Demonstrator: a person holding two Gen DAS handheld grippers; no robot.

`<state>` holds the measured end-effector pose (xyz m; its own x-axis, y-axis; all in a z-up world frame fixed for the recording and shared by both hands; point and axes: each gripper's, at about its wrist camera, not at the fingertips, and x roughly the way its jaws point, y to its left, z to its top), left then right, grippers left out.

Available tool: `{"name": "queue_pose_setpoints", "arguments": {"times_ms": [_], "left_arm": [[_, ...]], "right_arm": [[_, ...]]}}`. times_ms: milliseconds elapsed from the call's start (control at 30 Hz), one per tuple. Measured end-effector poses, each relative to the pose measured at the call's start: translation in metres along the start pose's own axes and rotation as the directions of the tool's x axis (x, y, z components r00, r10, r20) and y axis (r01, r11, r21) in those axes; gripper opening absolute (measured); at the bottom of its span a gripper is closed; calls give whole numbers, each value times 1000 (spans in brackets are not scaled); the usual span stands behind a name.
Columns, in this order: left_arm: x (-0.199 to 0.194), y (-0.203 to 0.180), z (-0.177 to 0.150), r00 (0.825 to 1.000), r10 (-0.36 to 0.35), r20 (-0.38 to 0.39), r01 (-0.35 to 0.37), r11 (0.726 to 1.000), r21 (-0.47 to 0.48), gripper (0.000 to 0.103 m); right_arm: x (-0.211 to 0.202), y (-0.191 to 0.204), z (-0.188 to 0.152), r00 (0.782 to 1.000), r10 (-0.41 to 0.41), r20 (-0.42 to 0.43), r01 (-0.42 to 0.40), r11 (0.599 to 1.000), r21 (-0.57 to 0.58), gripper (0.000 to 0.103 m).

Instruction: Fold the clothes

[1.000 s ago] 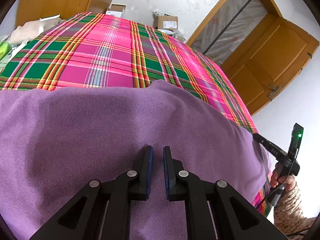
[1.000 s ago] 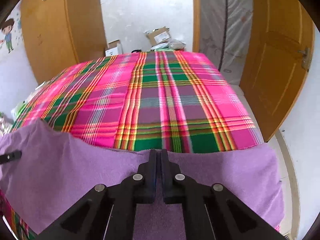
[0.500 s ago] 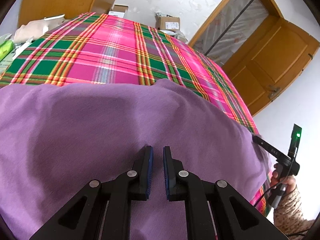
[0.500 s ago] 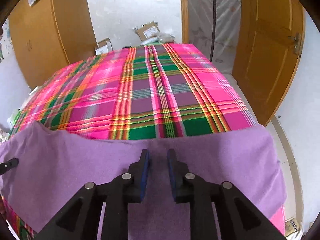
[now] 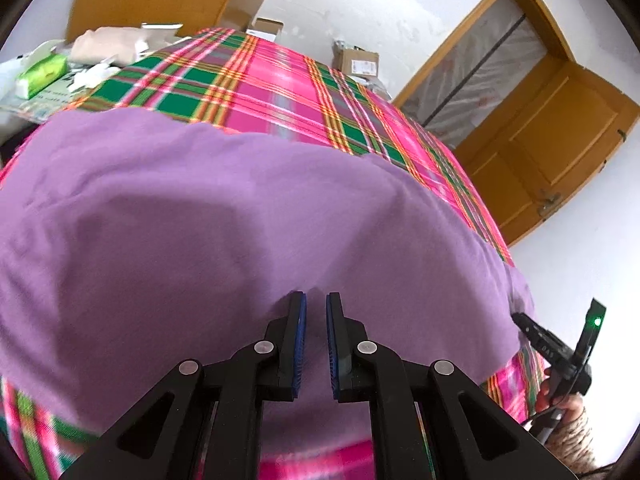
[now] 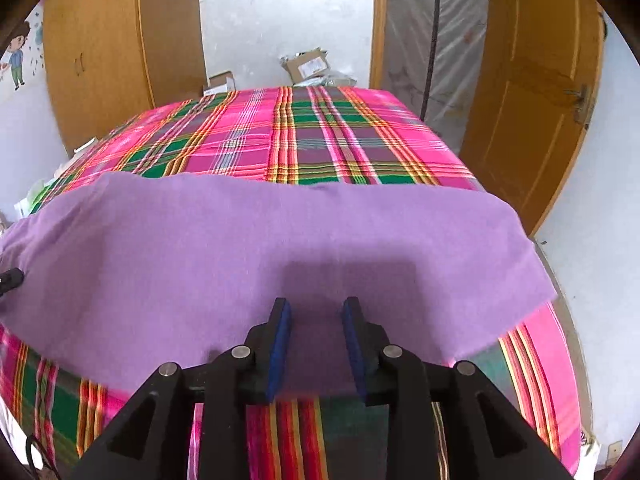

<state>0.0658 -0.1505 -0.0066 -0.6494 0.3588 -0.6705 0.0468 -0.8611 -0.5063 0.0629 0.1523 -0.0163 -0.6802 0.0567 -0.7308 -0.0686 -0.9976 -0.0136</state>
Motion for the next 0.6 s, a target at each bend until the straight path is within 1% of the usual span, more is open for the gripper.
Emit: {"name": "queue_pose_setpoints", "arguments": {"times_ms": [100,167,267,300,400,467,567,600], "left_arm": [[-14,12,-6,1000,1,19,-1,1000,-28,10],[-20,18,-7,998,49,32,-48,998,-42,10],[-29,29,-10,998,52,48,-48,996,-79,10],[-32,32,-12,997,58,52,-54,995,-82,10],[-40,39,-17,996,63,62,-58,995,-87,10],[-44,44,-20,996,63,67,-56,994,-94,10],[-54,52,-21,992,97,82,-88,990,-110,10],[-57,56,-22,990,109,88,-98,988,-119,10]], "right_arm": [[-8,3,-2,1000,-23,-3,23,1000,19,31],[-13,15,0,1000,-1,16,1,1000,4,31],[-16,39,0,999,44,29,-43,998,-34,32],[-14,44,-2,999,46,27,-44,998,-47,32],[-12,57,-12,999,25,27,-23,996,-83,33],[-14,58,-14,999,19,26,-17,996,-84,34],[-16,61,-11,999,-25,-23,23,997,-78,34],[-19,65,-8,999,-29,-27,27,996,-80,34]]}}
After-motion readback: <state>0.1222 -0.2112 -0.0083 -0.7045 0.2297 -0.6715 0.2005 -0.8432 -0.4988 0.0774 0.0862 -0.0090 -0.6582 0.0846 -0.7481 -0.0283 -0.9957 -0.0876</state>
